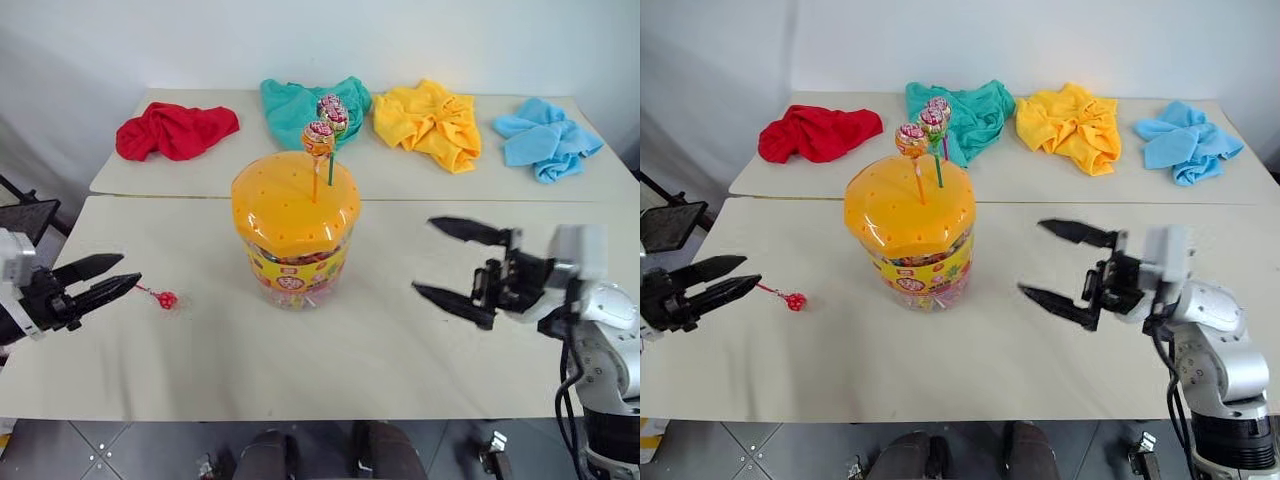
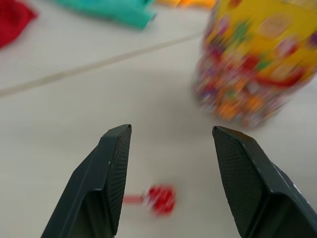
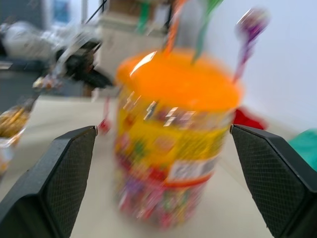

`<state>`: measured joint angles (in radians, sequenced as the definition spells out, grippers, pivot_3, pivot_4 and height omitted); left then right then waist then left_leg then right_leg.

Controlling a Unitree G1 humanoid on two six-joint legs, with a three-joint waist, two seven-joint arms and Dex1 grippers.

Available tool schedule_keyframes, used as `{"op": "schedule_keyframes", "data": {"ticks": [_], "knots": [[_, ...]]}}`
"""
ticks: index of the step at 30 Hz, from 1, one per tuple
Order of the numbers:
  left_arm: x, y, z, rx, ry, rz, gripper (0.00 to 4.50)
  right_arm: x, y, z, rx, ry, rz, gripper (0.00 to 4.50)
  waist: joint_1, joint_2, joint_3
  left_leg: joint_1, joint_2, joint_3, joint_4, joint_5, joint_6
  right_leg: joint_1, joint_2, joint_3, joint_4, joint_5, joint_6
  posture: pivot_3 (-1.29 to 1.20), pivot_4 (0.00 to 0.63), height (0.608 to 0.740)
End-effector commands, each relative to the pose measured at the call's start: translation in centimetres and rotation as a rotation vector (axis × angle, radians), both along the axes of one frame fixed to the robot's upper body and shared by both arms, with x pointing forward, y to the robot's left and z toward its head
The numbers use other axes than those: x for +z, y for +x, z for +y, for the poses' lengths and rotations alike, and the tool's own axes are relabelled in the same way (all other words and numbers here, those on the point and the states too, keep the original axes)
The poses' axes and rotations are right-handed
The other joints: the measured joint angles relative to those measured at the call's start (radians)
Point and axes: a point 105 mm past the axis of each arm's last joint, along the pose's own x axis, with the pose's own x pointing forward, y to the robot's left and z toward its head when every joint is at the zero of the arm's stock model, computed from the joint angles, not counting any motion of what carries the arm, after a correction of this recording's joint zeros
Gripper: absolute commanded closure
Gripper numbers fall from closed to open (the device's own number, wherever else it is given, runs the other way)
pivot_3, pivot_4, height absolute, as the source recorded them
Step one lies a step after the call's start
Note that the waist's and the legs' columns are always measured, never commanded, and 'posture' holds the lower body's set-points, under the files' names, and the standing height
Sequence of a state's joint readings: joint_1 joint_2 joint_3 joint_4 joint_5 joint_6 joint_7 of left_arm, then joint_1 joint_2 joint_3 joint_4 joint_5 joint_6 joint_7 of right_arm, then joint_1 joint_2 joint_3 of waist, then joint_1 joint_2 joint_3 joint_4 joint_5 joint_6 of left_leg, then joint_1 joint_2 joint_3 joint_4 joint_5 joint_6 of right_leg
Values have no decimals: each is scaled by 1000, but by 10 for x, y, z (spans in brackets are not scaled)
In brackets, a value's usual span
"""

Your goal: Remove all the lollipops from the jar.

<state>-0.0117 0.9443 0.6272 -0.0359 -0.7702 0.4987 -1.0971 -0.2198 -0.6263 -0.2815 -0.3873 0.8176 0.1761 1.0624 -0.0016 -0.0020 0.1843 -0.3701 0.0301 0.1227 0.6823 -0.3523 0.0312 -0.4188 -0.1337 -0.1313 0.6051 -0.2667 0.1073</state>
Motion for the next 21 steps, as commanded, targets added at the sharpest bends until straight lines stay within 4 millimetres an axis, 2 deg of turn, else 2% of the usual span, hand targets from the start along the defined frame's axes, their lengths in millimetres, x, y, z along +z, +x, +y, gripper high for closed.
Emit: {"op": "schedule_keyframes", "data": {"ticks": [1,4,6,11,12,15,19,21], "knots": [[44,-2,-35,-169,-93,-145,1735,21,-11,-2,-9,72,-57,0,4,0,0,0,0,0,0,0,0,0,0,0,0,0,0,0,150,740],[70,1,-66,-290,-172,-216,1735,26,-14,-2,-19,90,-71,0,6,0,0,0,-1,-1,2,1,1,1,0,1,2,0,0,0,150,740],[82,2,-76,-335,-225,-238,1735,28,-15,-1,-28,92,-83,0,3,-1,0,0,-1,-1,2,1,2,2,0,1,1,1,1,0,150,740],[79,13,-67,-302,-252,-218,1735,40,-14,8,1,110,-51,0,-19,0,0,2,0,2,2,2,1,1,3,3,3,1,1,0,150,740],[82,12,-68,-321,-284,-203,1735,39,-7,14,0,82,-14,0,-21,0,0,1,0,2,2,2,1,0,4,3,3,0,1,0,150,740],[93,6,-68,-363,-365,-210,1163,33,18,37,-22,-40,99,0,-27,0,0,1,0,3,2,3,2,-1,3,4,3,0,1,0,150,740],[86,3,-61,-335,-403,-233,23,52,30,70,73,-8,104,0,-28,0,0,1,0,2,2,3,2,-1,3,4,5,0,1,0,150,740],[82,1,-57,-324,-420,-239,23,55,39,82,84,-22,130,0,-26,0,0,-1,-1,5,2,3,2,-5,3,6,6,0,1,0,150,740]]}}
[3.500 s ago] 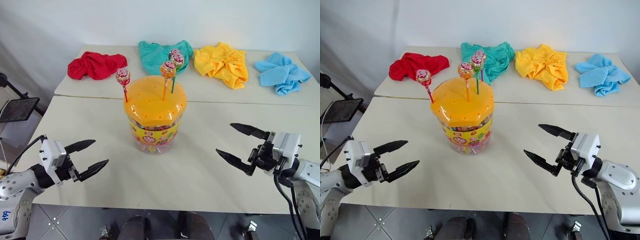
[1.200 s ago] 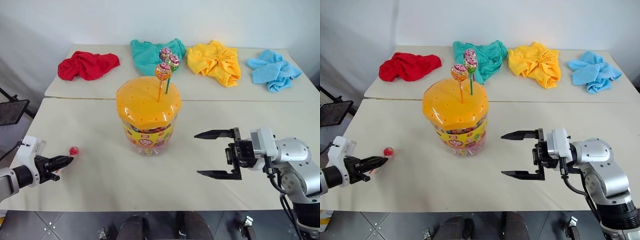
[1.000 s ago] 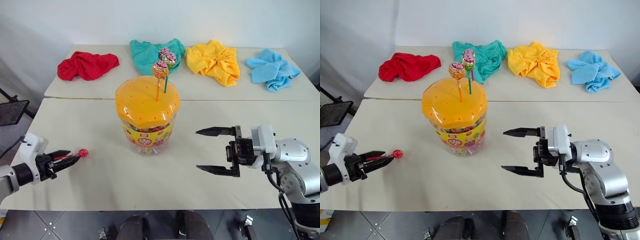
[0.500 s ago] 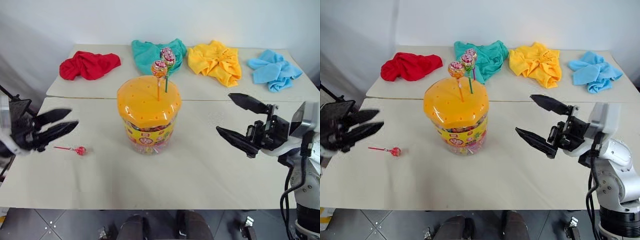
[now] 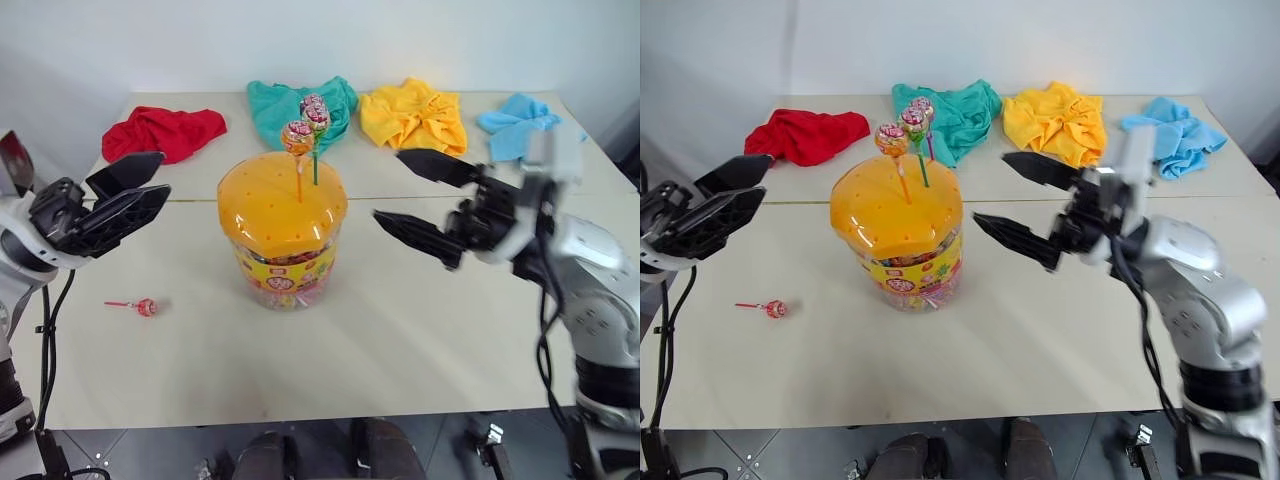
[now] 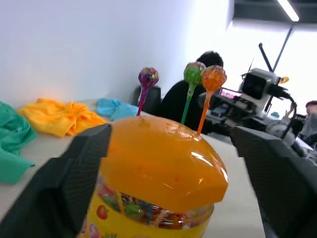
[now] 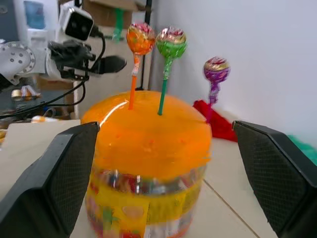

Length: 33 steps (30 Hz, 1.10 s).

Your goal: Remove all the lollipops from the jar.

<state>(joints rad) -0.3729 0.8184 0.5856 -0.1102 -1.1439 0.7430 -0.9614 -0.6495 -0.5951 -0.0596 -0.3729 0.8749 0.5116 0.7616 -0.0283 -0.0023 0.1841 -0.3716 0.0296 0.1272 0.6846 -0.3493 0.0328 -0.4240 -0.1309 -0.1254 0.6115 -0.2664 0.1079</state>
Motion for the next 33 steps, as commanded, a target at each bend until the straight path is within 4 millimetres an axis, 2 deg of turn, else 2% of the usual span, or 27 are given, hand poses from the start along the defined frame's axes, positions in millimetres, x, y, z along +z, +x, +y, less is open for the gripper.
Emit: {"op": "schedule_keyframes", "data": {"ticks": [1,5,8,10,13,24,25,26,29,30,32,33], "knots": [[2,-12,6,19,-18,-81,23,5,10,15,13,-23,28,0,0,0,0,-1,0,0,0,0,0,-2,0,0,1,0,0,0,150,740],[-10,-19,4,5,-3,-72,23,9,17,28,46,-28,42,0,4,-2,-1,-4,-1,0,0,0,0,-3,0,-1,1,0,0,0,150,740],[-11,-24,4,-1,-38,-78,23,9,19,37,81,-46,49,0,3,-2,-1,-4,-2,0,0,0,1,-3,-1,-1,0,0,1,0,150,740],[-6,-33,6,-54,-131,-115,23,11,22,40,88,-46,51,0,1,-2,-1,-4,-1,1,0,0,1,-3,-1,-1,0,0,1,0,150,740],[-11,-33,6,-41,-122,-80,0,12,26,43,82,-44,43,580,0,-2,-1,-4,0,0,1,0,0,-3,0,-1,1,0,1,0,150,740],[-16,-36,0,-60,-138,-96,0,16,22,48,133,-24,18,4261,0,-2,-1,-3,0,1,1,0,0,-4,0,0,1,0,1,0,150,740],[-13,-36,1,-62,-155,-108,0,19,22,47,136,1,12,4480,0,-2,-1,-3,0,1,1,0,0,-4,0,0,1,0,1,0,150,740],[-11,-36,0,-63,-167,-116,0,21,22,45,138,19,8,4480,0,-2,-1,-3,0,1,1,0,0,-4,0,0,1,0,1,0,150,740],[-9,-35,0,-78,-174,-124,0,34,23,35,153,152,-32,4480,-1,-2,-1,-3,0,1,1,0,0,-4,1,0,1,0,1,0,150,740],[-9,-33,-1,-96,-163,-124,0,44,23,20,155,225,-53,4480,0,-2,-1,-3,0,1,1,0,0,-4,1,0,1,0,1,0,150,740],[-12,-32,-8,-145,-106,-121,0,53,28,-22,70,246,-52,4480,8,-2,-1,-3,-1,1,1,0,0,-3,0,0,1,0,1,0,150,740],[-16,-31,-14,-162,-46,-114,0,45,34,-42,-26,148,-44,4480,15,-2,-1,-4,-2,0,1,1,0,-3,0,0,1,0,1,0,150,740]]}}
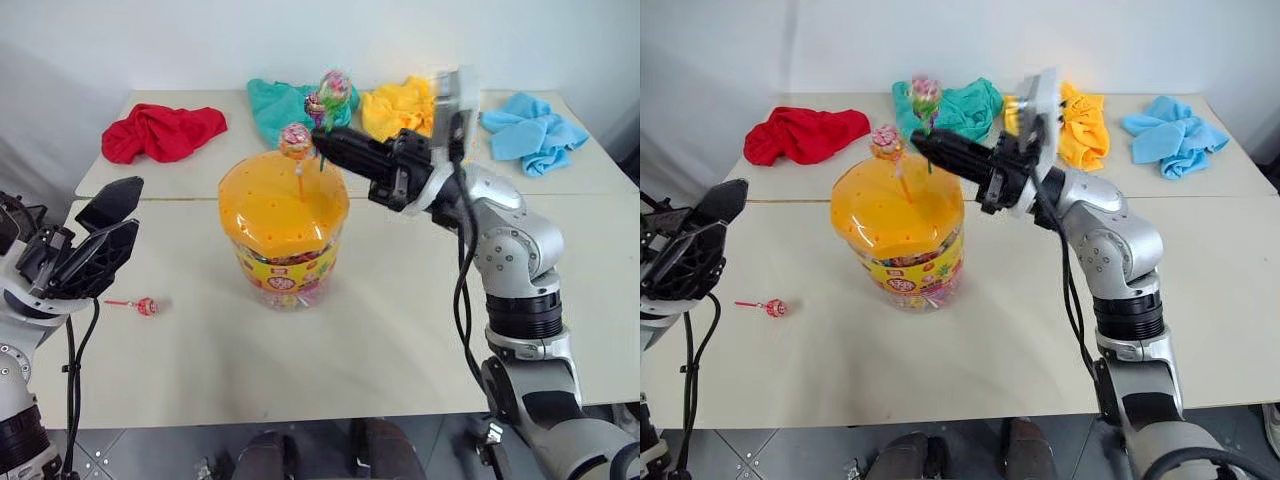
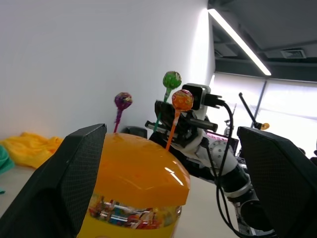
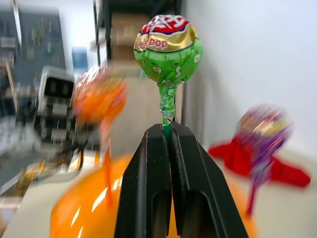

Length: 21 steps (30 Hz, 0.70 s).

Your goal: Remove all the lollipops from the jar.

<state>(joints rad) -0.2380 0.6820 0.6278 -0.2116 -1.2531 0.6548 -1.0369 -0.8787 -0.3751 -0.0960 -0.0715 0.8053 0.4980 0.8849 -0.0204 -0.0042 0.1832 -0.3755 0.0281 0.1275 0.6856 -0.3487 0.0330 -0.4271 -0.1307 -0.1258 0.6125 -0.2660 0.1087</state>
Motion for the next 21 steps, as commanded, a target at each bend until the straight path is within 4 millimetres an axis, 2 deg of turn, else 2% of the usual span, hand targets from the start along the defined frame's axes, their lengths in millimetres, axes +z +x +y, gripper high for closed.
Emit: {"op": "schedule_keyframes", "data": {"ticks": [1,3,5,6,8,10,17,19,21], "knots": [[-7,-3,-12,-48,152,-28,0,0,8,-78,-253,-151,-3,4480,17,0,0,0,-1,0,0,0,1,0,-1,0,0,0,0,0,150,740],[-16,-3,-19,-65,222,-14,0,-26,14,-106,-395,-356,77,4480,25,0,0,-1,-3,-1,0,-2,4,0,-2,1,-2,0,1,0,150,740],[-29,-6,-24,-97,331,-6,0,-66,11,-149,-540,-630,194,4480,23,0,0,-1,-2,1,0,-6,5,0,-1,1,-4,0,1,0,150,740],[-33,-8,-26,-110,357,-3,0,-78,8,-164,-582,-712,236,4480,20,0,0,-1,-1,4,-1,-7,6,0,-1,-1,-6,0,1,0,150,740],[-34,-8,-25,-107,347,-21,0,-100,2,-191,-662,-838,284,4480,15,0,0,0,0,8,-2,-8,5,-1,-1,-2,-8,0,1,0,150,740],[-42,-4,-22,-104,367,-6,0,-132,-10,-212,-680,-1006,291,4480,11,0,0,1,1,16,-2,-8,4,-3,1,-4,-9,0,1,0,150,740],[-50,-1,-28,-126,374,-17,0,-190,-23,-258,-748,-1194,323,4480,0,0,0,8,3,22,-1,-2,3,-1,0,6,-7,0,-1,0,150,740],[-50,-1,-28,-124,373,-15,0,-195,-23,-257,-737,-1151,342,4011,-5,0,0,8,3,23,-1,-1,3,-1,-1,7,-6,0,-1,0,150,740],[-49,0,-24,-104,360,-7,0,-194,-24,-249,-686,-1093,330,3498,-5,0,0,9,3,22,-1,-2,2,-1,-1,7,-3,0,-1,0,150,740]]}}
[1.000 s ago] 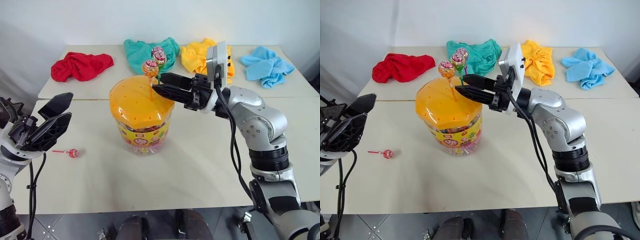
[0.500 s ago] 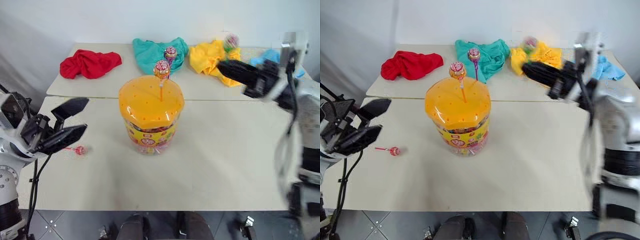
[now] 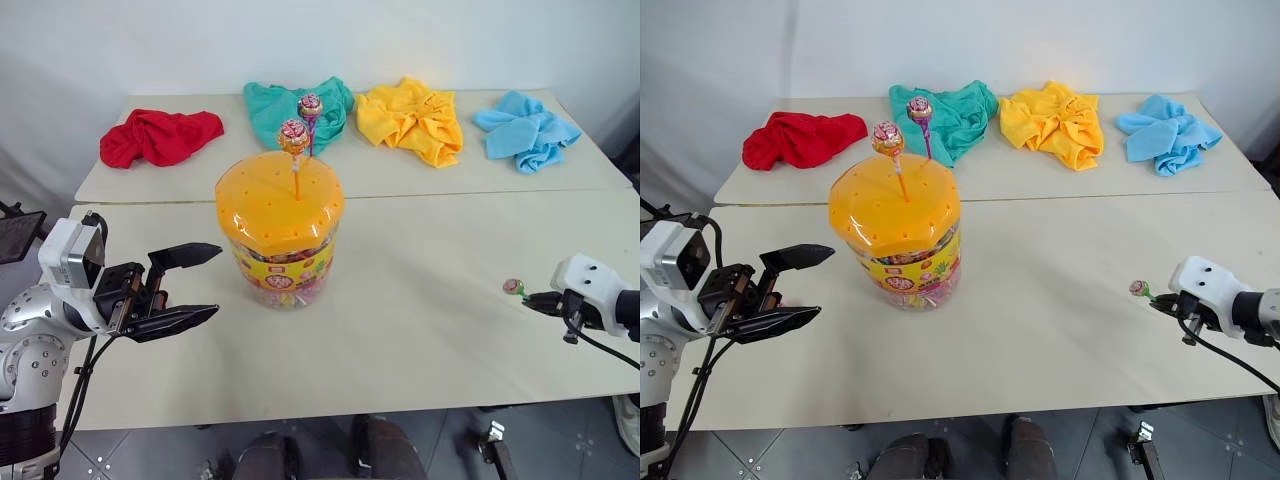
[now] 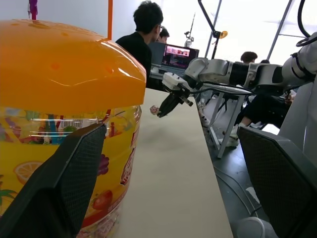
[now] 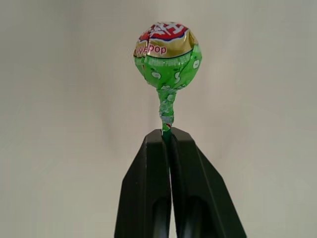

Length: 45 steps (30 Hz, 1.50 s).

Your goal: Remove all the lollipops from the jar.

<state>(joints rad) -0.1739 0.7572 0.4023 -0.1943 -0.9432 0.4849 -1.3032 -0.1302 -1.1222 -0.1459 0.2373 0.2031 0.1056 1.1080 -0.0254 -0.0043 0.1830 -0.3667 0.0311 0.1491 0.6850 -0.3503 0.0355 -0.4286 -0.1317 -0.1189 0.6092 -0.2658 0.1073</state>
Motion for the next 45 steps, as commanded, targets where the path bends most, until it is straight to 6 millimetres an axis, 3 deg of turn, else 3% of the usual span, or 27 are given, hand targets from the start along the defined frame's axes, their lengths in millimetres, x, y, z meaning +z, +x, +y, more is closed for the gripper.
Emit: {"op": "schedule_keyframes", "data": {"ticks": [1,2,4,5,7,13,16,23,30,33,36,39,42,45], "knots": [[6,-1,4,18,-13,-30,0,7,0,10,66,70,-37,3198,0,0,0,0,0,0,0,0,-1,0,0,0,1,0,0,0,150,740],[6,-2,5,24,-17,-28,0,12,3,14,76,98,-64,2851,0,1,0,0,0,-1,0,0,-1,-1,0,-1,2,0,0,0,150,740],[10,-1,9,49,-56,-30,0,40,6,41,200,248,-159,2157,-3,1,0,-1,1,-1,-1,-1,-1,-1,1,-1,2,0,0,0,150,740],[17,0,14,80,-120,-38,0,70,7,67,300,390,-255,1855,-5,1,0,-1,1,-1,-1,-1,-1,-1,1,-1,2,0,0,0,150,740],[27,1,21,114,-221,-40,0,109,2,99,436,549,-356,1855,-8,2,1,0,2,-1,0,-1,-1,-1,1,-1,2,0,-1,0,150,740],[35,0,24,134,-343,-17,0,170,-13,176,693,781,-428,1855,16,0,0,-2,2,-7,1,-1,-1,0,-1,0,3,1,-1,0,150,740],[33,1,23,135,-342,-9,0,181,-13,211,777,809,-427,1855,22,0,0,-3,1,-6,1,-2,-1,-1,-2,-1,3,1,-1,0,150,740],[32,3,18,127,-341,-5,0,167,7,268,770,765,-302,1855,21,0,0,-3,0,-5,1,-2,0,-1,-2,-7,3,1,-1,0,150,740],[32,4,17,128,-344,-9,0,169,-2,295,833,824,-270,1855,18,0,0,-4,1,-5,1,-2,0,-2,-1,-7,3,1,-1,0,150,740],[32,5,18,130,-349,-14,0,178,-2,302,844,869,-285,2473,11,0,0,-3,1,-5,1,-2,0,-2,0,-7,4,1,-1,0,150,740],[31,5,20,132,-348,-18,0,189,-6,301,868,931,-288,3438,2,0,0,-4,1,-5,1,-2,0,-2,0,-7,4,1,-1,0,150,740],[30,5,20,128,-345,-21,0,193,-9,295,898,966,-310,4459,-1,0,0,-4,1,-5,1,-2,0,-2,0,-8,4,1,-1,0,150,740],[35,4,20,115,-366,-34,0,207,-14,282,923,1044,-355,4459,-2,0,0,-4,1,-5,1,-2,0,-2,0,-8,4,1,-1,0,150,740],[39,0,10,81,-311,-43,0,226,-5,252,823,1099,-431,4459,-1,0,0,-4,1,-5,1,-2,0,-2,0,-8,4,1,-1,0,150,740]]}}
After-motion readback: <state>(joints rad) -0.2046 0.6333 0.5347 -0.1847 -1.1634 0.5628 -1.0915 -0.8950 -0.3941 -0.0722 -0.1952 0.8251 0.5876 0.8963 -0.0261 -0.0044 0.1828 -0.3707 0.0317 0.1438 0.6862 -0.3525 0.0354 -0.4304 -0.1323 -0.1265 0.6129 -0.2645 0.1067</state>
